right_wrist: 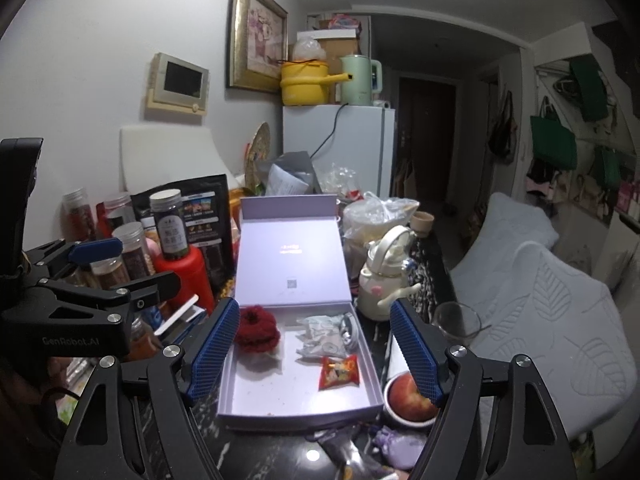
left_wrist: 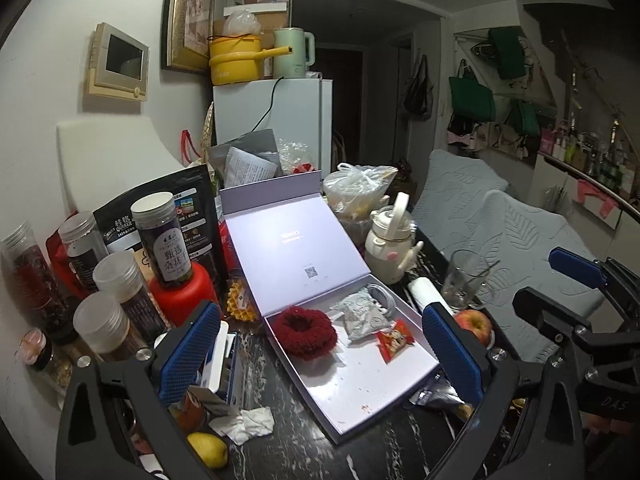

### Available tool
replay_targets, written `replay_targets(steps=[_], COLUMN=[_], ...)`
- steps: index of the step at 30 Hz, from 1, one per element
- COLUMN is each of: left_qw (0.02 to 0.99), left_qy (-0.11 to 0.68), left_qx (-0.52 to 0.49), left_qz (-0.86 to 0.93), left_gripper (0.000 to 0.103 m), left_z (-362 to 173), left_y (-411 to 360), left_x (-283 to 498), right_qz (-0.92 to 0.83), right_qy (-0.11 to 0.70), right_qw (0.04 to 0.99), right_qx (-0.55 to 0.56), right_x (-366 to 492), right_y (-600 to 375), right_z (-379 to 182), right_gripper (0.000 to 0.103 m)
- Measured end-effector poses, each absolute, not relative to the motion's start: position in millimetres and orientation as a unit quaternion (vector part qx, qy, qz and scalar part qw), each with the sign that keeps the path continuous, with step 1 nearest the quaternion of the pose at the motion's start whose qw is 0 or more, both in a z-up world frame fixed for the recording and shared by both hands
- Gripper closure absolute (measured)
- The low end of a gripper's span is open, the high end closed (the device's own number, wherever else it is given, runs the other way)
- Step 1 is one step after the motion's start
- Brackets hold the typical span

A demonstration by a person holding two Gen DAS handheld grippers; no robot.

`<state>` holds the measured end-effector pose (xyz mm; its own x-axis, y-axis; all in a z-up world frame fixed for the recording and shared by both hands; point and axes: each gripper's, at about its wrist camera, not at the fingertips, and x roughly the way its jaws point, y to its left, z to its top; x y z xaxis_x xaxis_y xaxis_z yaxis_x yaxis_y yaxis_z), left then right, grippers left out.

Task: Organize soft objects
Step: 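Withdraw both tools from the box back toward the remaining snacks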

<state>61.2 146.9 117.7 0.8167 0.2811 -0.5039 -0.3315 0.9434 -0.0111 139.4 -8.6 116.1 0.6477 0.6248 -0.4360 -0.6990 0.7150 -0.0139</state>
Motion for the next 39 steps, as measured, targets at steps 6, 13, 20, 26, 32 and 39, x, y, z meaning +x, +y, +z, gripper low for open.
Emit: replay_targets(steps=[6,13,20,26,32,39], left_qw=[0.958,0.959,0.960,0.959,0.957,0.953], left_qy=[0.251,0.260,0.267,0.276,0.287,0.302], left_qx=[-0.047,-0.043,-0.030,-0.013,-0.011,-0.010], left_qz=[0.129,0.102,0.075,0.059,0.034,0.012], left_gripper=[0.000,0.000,0.000,0.000,0.000,0.000], left_z=[114.2,99.6,81.9,65.0,50.4,29.9], left_y=[125.4,98.9,70.9,47.4,30.7,16.1], left_x=[36.5,20.1,3.1,-6.5,-8.6,-3.3], right_qz=[0.356,0.345,0.327,0.312,0.299,0.284], right_qy=[0.194,0.195,0.210,0.242,0.262,0.286], right_qw=[0.909,0.914,0.918,0.917,0.916,0.914], right_qx=[-0.093,-0.087,-0.075,-0.062,-0.059,-0.053], right_x=[110.6,77.8,58.3,50.9,41.1,38.9], right_y=[-26.8,-50.8,-76.2,-98.4,-117.6,-136.6], right_z=[113.5,99.0,79.0,54.9,31.8,4.7], right_gripper=[0.024,0.024,0.023,0.023,0.023,0.023])
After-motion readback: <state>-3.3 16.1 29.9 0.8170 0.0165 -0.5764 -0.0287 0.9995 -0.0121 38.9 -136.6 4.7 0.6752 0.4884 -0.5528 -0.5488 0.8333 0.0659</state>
